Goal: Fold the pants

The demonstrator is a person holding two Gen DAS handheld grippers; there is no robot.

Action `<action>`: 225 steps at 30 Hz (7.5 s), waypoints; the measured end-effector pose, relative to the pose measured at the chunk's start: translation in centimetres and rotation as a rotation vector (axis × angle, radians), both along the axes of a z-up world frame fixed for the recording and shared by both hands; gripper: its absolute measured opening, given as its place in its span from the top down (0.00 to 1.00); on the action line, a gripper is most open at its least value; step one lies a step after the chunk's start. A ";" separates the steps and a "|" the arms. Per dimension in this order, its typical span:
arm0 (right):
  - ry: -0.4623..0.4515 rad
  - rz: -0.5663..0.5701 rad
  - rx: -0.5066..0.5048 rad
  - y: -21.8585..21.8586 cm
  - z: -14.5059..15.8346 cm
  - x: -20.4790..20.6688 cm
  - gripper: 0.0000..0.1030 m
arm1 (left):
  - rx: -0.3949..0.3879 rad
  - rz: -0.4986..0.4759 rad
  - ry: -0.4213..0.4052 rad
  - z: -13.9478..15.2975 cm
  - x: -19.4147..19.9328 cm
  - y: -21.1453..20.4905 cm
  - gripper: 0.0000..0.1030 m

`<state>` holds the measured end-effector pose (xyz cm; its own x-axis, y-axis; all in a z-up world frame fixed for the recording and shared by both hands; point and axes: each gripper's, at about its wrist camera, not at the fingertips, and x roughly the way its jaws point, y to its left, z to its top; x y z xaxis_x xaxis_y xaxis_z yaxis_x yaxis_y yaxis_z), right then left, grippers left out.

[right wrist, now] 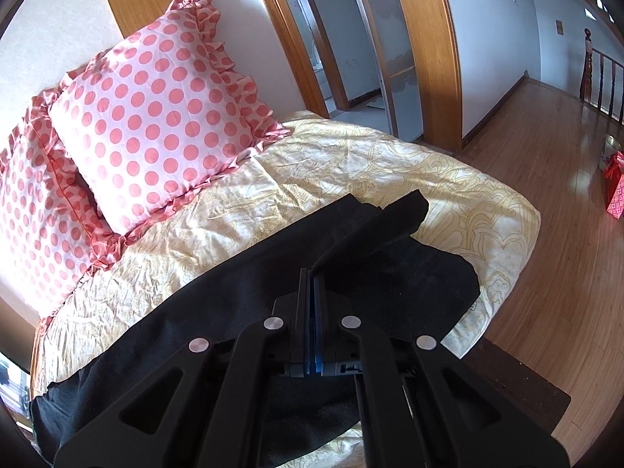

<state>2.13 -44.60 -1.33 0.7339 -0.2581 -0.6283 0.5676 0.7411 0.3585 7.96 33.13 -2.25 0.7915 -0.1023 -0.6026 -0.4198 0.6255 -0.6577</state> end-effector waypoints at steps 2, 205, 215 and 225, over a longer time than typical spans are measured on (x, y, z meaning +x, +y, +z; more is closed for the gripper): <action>0.000 -0.001 0.000 0.0 0.0 -0.1 0.99 | -0.088 -0.016 0.030 -1.1 1.0 0.5 0.45; 0.010 1.514 -0.146 45.8 -2.4 4.4 0.34 | -0.198 0.113 -0.066 -3.7 -7.9 6.2 0.18; 0.006 1.523 -0.145 46.0 -2.7 4.7 0.30 | -0.171 0.064 -0.344 -0.4 -8.7 5.2 0.26; -0.005 1.521 -0.141 45.8 -2.8 4.6 0.30 | -0.150 0.129 -0.209 -2.0 -6.8 5.6 0.28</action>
<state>6.68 1.20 -4.11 0.3518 0.6632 -0.6606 -0.7410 0.6285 0.2364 1.14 38.73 -4.29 0.9091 -0.0689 -0.4109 -0.3352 0.4647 -0.8196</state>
